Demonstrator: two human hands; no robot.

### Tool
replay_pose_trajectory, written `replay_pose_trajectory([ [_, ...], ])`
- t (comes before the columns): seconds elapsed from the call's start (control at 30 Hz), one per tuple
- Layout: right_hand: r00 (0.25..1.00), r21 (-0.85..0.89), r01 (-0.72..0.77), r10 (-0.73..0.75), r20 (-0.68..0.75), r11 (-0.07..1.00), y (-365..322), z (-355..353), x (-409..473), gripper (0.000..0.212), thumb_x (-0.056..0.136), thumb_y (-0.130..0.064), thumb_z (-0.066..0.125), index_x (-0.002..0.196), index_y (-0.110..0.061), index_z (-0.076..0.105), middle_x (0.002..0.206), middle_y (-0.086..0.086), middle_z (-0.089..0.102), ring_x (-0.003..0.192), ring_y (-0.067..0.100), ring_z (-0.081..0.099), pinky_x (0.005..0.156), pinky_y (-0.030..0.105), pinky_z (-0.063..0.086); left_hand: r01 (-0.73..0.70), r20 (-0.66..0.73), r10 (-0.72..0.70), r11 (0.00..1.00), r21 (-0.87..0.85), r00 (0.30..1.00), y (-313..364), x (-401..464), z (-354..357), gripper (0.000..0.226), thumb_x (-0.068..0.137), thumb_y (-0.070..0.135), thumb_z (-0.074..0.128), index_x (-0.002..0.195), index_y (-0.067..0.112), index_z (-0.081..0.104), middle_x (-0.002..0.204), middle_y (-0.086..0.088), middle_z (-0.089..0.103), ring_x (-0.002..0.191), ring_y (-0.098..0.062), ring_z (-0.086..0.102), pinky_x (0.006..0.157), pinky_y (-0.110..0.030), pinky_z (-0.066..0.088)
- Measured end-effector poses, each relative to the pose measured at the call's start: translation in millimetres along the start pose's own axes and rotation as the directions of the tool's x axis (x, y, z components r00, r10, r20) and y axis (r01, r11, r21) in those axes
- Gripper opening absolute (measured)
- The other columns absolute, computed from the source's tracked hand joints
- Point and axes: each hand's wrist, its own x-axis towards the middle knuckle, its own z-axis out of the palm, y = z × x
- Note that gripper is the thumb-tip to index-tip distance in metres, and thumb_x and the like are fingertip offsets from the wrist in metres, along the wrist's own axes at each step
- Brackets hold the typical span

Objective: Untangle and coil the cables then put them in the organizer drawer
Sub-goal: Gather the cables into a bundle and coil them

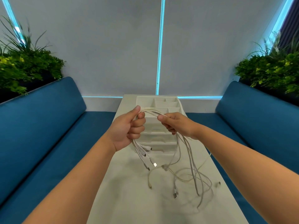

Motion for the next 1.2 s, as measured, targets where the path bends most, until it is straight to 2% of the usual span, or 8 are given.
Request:
replay_pose_trajectory([
  [0.23,0.998,0.096,-0.002,0.007,-0.057,0.995,7.5,12.0,10.5,0.035,0.096,-0.044,0.05,0.077,-0.014,0.048,0.069,0.0,0.042,0.062,0.013,0.043,0.067,0.029,0.048,-0.183,0.004,0.192,0.943,-0.277,0.981,22.1,-7.6,4.9,0.039,0.096,0.043,0.041,0.099,0.012,0.064,0.053,0.009,0.026,0.048,-0.006,0.01,0.035,-0.014,0.014],
  [0.37,0.996,-0.091,-0.059,0.052,-0.071,0.994,19.8,27.1,12.9,0.029,0.093,-0.047,0.055,0.085,-0.019,0.051,0.075,0.001,0.05,0.061,0.015,0.05,0.061,0.03,0.051,-0.228,0.008,0.243,0.919,-0.321,0.97,30.2,-7.5,3.6,0.043,0.093,0.033,0.046,0.122,0.002,0.056,0.06,0.008,0.029,0.043,-0.005,0.024,0.036,-0.014,0.02],
  [0.47,0.994,-0.239,-0.085,0.067,-0.084,0.967,19.9,36.3,12.8,0.038,0.093,-0.047,0.054,0.101,-0.01,0.048,0.079,0.003,0.055,0.063,0.017,0.052,0.057,0.033,0.052,-0.297,-0.04,0.305,0.878,-0.375,0.951,29.7,-5.0,1.5,0.041,0.097,0.027,0.043,0.125,-0.001,0.052,0.063,0.008,0.032,0.044,-0.004,0.029,0.037,-0.014,0.026],
  [0.6,0.987,-0.586,-0.037,-0.063,-0.15,0.81,16.8,50.5,2.1,0.04,0.095,-0.056,0.041,0.108,-0.018,0.036,0.087,0.006,0.061,0.073,0.026,0.058,0.069,0.044,0.053,-0.373,-0.151,0.341,0.833,-0.409,0.928,30.4,-4.6,-0.9,0.039,0.104,0.025,0.039,0.13,-0.004,0.047,0.066,0.006,0.037,0.046,-0.005,0.031,0.04,-0.014,0.031],
  [0.73,0.975,-0.746,0.194,-0.212,0.072,0.637,8.8,63.3,-7.0,0.033,0.102,-0.047,0.031,0.119,-0.02,0.037,0.103,0.009,0.063,0.083,0.033,0.06,0.069,0.037,0.045,-0.38,-0.212,0.334,0.895,-0.234,0.918,25.9,-3.4,0.0,0.031,0.106,0.023,0.039,0.124,0.0,0.048,0.07,0.004,0.043,0.045,-0.002,0.03,0.041,-0.014,0.032],
  [0.9,0.912,-0.819,0.404,-0.253,0.324,0.408,6.7,48.2,-1.9,0.038,0.103,-0.043,0.033,0.133,-0.025,0.047,0.12,0.0,0.06,0.093,0.031,0.062,0.076,0.038,0.048,-0.197,-0.179,0.206,0.978,0.07,0.962,21.3,-9.6,-2.1,0.018,0.105,0.019,0.042,0.111,0.006,0.051,0.078,-0.001,0.054,0.045,-0.003,0.027,0.039,-0.013,0.024],
  [1.07,0.886,-0.825,0.457,-0.255,0.387,0.333,2.2,31.8,-1.9,0.041,0.1,-0.046,0.04,0.133,-0.029,0.056,0.111,-0.003,0.063,0.099,0.022,0.062,0.072,0.025,0.038,-0.051,-0.18,0.091,0.976,0.211,0.979,17.8,-13.3,-10.1,0.026,0.104,0.022,0.046,0.119,0.003,0.056,0.076,0.0,0.059,0.047,-0.004,0.029,0.039,-0.014,0.026],
  [1.2,0.854,-0.799,0.51,-0.302,0.424,0.32,-12.7,36.0,-2.0,0.044,0.096,-0.053,0.041,0.124,-0.027,0.064,0.102,-0.004,0.067,0.092,0.021,0.063,0.07,0.028,0.044,-0.009,-0.17,0.062,0.955,0.295,0.984,14.3,-11.4,-9.6,0.027,0.103,0.024,0.047,0.123,0.009,0.057,0.073,0.0,0.058,0.047,-0.005,0.028,0.04,-0.016,0.024],
])
